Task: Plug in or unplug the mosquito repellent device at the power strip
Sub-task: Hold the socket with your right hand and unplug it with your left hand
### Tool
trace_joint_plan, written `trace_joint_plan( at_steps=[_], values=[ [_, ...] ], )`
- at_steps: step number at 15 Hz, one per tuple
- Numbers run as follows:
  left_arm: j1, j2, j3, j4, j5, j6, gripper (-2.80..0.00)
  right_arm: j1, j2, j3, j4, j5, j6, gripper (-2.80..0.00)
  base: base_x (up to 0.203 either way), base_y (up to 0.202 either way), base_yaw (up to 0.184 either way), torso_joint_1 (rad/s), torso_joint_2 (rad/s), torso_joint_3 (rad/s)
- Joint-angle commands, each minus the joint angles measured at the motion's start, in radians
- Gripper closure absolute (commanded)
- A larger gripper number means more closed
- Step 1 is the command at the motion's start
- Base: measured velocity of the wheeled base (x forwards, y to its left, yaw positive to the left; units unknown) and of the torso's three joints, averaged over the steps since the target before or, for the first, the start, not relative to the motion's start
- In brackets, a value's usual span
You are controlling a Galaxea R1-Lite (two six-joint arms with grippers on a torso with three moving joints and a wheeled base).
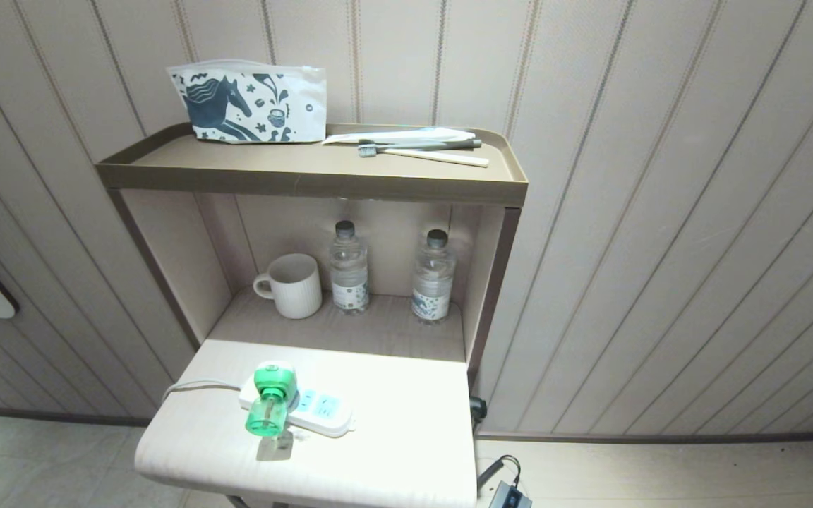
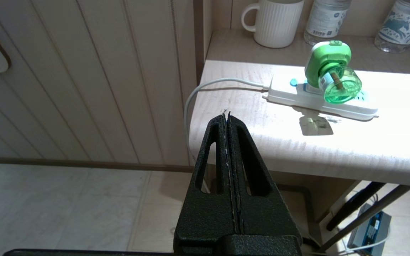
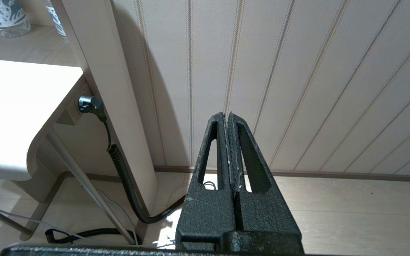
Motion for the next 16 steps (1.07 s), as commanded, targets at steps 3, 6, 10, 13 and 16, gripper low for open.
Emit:
trace_joint_plan(
  at_steps=[3, 6, 10, 13, 16],
  values=[
    [0.000, 0.004, -0.033, -0.004, 0.005, 0.022, 0.00, -0.001, 0.001, 0.000, 0.001, 0.000, 0.000, 0.00, 0.000, 0.000, 0.000, 0.000, 0.00, 0.000],
    [0.000, 0.111, -0.320, 0.060, 0.011, 0.031, 0.00, -0.002, 0.001, 0.000, 0.001, 0.000, 0.000, 0.00, 0.000, 0.000, 0.000, 0.000, 0.00, 0.000],
    [0.000, 0.468, -0.705, 0.152, 0.007, 0.024, 0.00, -0.002, 0.001, 0.000, 0.001, 0.000, 0.002, 0.00, 0.000, 0.000, 0.000, 0.000, 0.00, 0.000],
    [-0.008, 0.729, -0.950, 0.281, -0.019, -0.023, 0.00, -0.002, 0.001, 0.000, 0.001, 0.000, 0.002, 0.00, 0.000, 0.000, 0.000, 0.000, 0.00, 0.000],
    [-0.061, 0.928, -1.271, 0.691, -0.105, -0.145, 0.00, -0.002, 0.001, 0.000, 0.001, 0.000, 0.002, 0.00, 0.000, 0.000, 0.000, 0.000, 0.00, 0.000]
  ],
)
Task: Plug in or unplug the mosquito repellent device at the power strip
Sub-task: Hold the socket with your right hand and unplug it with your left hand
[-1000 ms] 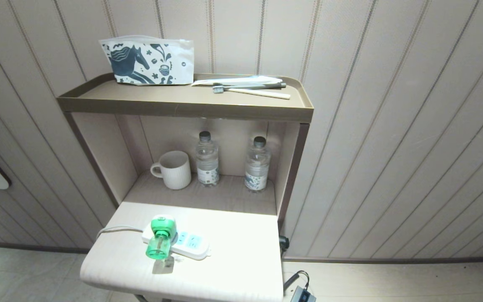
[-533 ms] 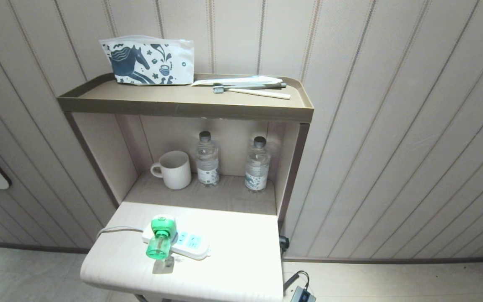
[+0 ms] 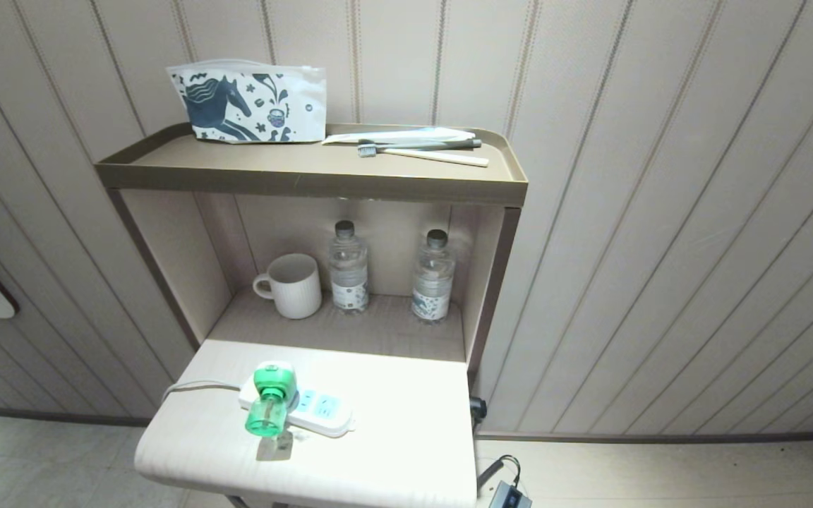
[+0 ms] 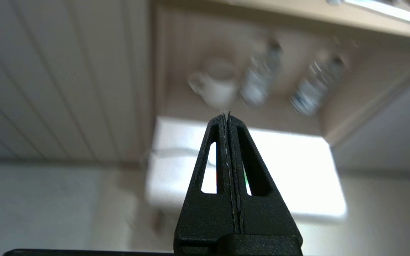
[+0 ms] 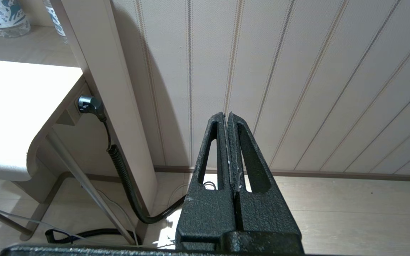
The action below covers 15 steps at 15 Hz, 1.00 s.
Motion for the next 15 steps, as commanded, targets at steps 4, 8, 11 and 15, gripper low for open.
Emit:
trace_joint_plan(
  at_steps=[4, 8, 11, 15],
  values=[
    [-0.175, 0.318, -0.216, 0.580, -0.179, -0.096, 0.00, 0.000, 0.001, 0.000, 0.000, 0.000, 0.001, 0.00, 0.000, 0.000, 0.000, 0.000, 0.00, 0.000],
    [-0.242, 0.387, -0.166, 0.616, -0.211, -0.193, 0.00, 0.000, 0.001, 0.000, -0.002, 0.000, 0.000, 0.00, 0.000, 0.000, 0.000, 0.000, 0.00, 0.000],
    [-0.383, 0.477, -0.205, 0.610, -0.187, -0.327, 0.00, 0.000, 0.001, 0.000, -0.002, 0.000, 0.002, 0.00, 0.000, 0.000, 0.000, 0.000, 0.00, 0.000],
    [-0.491, 0.640, -0.313, 0.607, -0.098, -0.387, 0.00, 0.000, 0.001, 0.000, 0.000, 0.000, 0.002, 0.00, 0.000, 0.000, 0.000, 0.000, 0.00, 0.000]
  ],
)
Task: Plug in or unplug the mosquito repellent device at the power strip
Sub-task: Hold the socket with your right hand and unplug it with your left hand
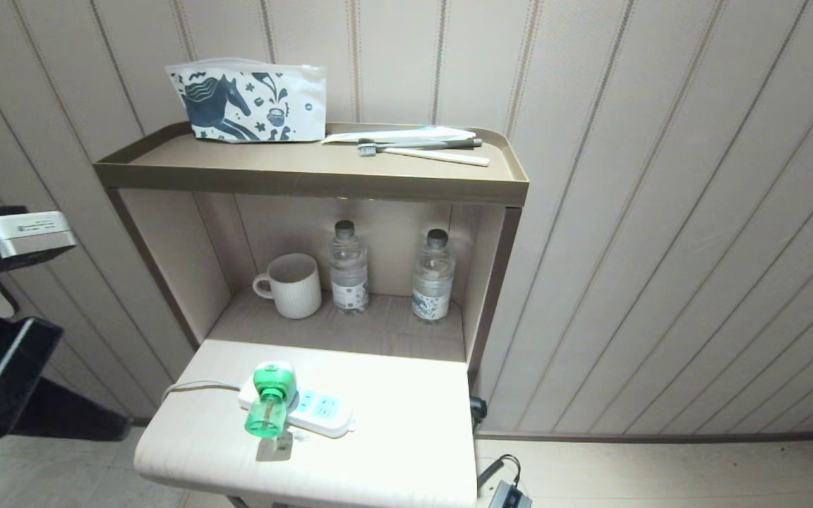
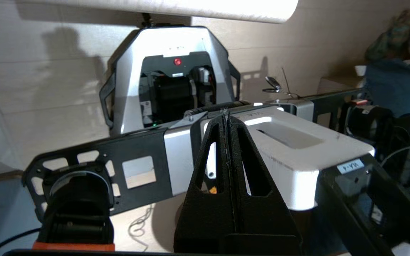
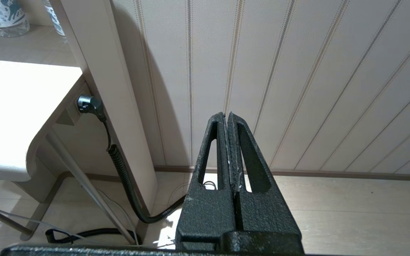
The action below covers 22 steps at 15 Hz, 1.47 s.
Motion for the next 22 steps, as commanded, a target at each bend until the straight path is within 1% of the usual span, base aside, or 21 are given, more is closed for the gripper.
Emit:
trace_joint_plan(
  at_steps=[1, 2, 3, 5, 6, 8, 10, 12, 14, 16, 20, 21, 22],
  values=[
    [-0.037, 0.103, -0.024, 0.001, 0.022, -0.003, -2.46, 0.000, 0.001, 0.000, 0.000, 0.000, 0.000, 0.00, 0.000, 0.000, 0.000, 0.000, 0.00, 0.000],
    [-0.042, 0.126, -0.018, -0.014, 0.083, -0.004, -2.80, 0.000, 0.001, 0.000, -0.001, 0.000, 0.000, 0.00, 0.000, 0.000, 0.000, 0.000, 0.00, 0.000],
    [-0.043, 0.155, -0.011, -0.032, 0.128, -0.005, -2.80, 0.000, 0.001, 0.000, -0.001, 0.000, 0.000, 0.00, 0.000, 0.000, 0.000, 0.000, 0.00, 0.000],
    [-0.042, 0.170, -0.004, -0.053, 0.159, -0.007, -2.80, 0.000, 0.001, 0.000, -0.001, 0.000, 0.000, 0.00, 0.000, 0.000, 0.000, 0.000, 0.00, 0.000],
    [-0.038, 0.207, 0.001, -0.074, 0.180, -0.009, -2.80, 0.000, 0.001, 0.000, 0.000, 0.000, 0.000, 0.00, 0.000, 0.000, 0.000, 0.000, 0.00, 0.000],
    [-0.033, 0.347, 0.005, -0.125, 0.212, -0.012, -2.80, 0.000, 0.001, 0.000, -0.001, 0.000, 0.000, 0.00, 0.000, 0.000, 0.000, 0.000, 0.00, 0.000],
    [-0.030, 0.456, 0.005, -0.171, 0.225, -0.008, -2.80, 0.000, 0.001, 0.000, -0.001, 0.000, 0.000, 0.00, 0.000, 0.000, 0.000, 0.000, 0.00, 0.000],
    [-0.030, 0.533, -0.002, -0.191, 0.233, -0.005, -2.80, 0.000, 0.001, 0.000, -0.001, 0.000, 0.000, 0.00, 0.000, 0.000, 0.000, 0.000, 0.00, 0.000],
    [-0.030, 0.559, -0.022, -0.208, 0.235, -0.005, -2.80, 0.000, 0.001, 0.000, -0.001, 0.000, 0.000, 0.00, 0.000, 0.000, 0.000, 0.000, 0.00, 0.000],
    [-0.026, 0.621, -0.055, -0.223, 0.238, -0.011, -2.80, 0.001, 0.001, 0.000, -0.001, 0.000, 0.000, 0.00, 0.000, 0.000, 0.000, 0.000, 0.00, 0.000],
    [0.011, 0.683, -0.104, -0.236, 0.239, -0.002, -2.80, 0.000, 0.001, 0.000, -0.001, 0.000, -0.001, 0.00, 0.000, 0.000, 0.000, 0.000, 0.00, 0.000],
    [0.024, 0.693, -0.122, -0.231, 0.240, -0.001, -2.80, 0.000, 0.001, 0.000, 0.000, 0.000, 0.000, 0.00, 0.000, 0.000, 0.000, 0.000, 0.00, 0.000],
    [0.053, 0.717, -0.157, -0.226, 0.240, 0.001, -2.80, 0.000, 0.001, 0.000, -0.001, 0.000, 0.000, 0.00, 0.000, 0.000, 0.000, 0.000, 0.00, 0.000]
  ],
)
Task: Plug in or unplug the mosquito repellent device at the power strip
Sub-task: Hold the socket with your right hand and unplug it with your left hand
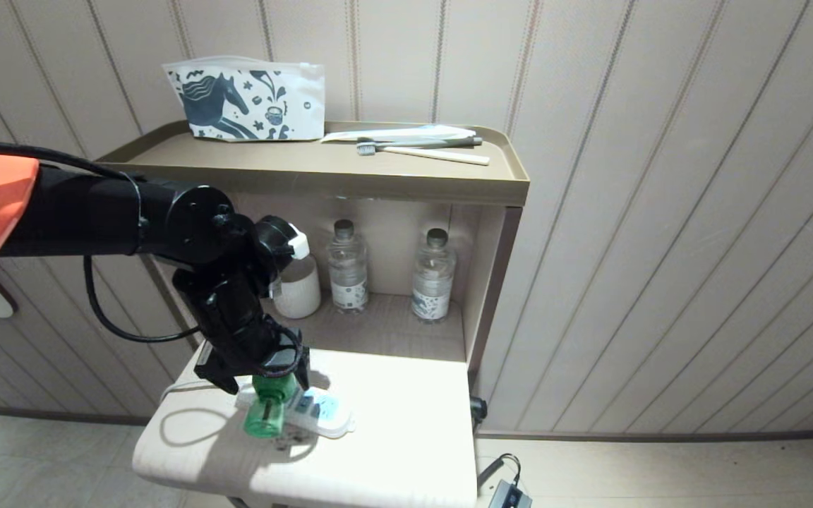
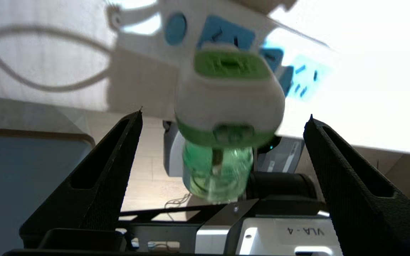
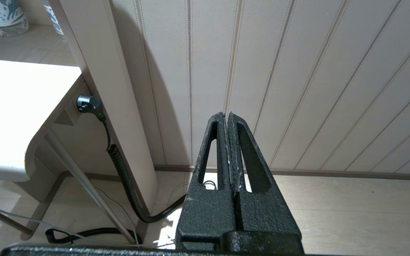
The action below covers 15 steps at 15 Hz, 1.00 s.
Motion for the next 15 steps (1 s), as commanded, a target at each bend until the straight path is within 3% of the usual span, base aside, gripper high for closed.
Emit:
trace_joint_plan(
  at_steps=[1, 15],
  values=[
    [0.040, 0.046, -0.038, 0.009, 0.001, 0.002, -2.80, 0.000, 0.001, 0.000, -0.001, 0.000, -0.001, 0.00, 0.000, 0.000, 0.000, 0.000, 0.00, 0.000],
    [0.002, 0.100, -0.050, 0.012, -0.003, 0.011, -2.80, 0.000, 0.001, 0.000, -0.001, 0.000, 0.000, 0.00, 0.000, 0.000, 0.000, 0.000, 0.00, 0.000]
  ],
)
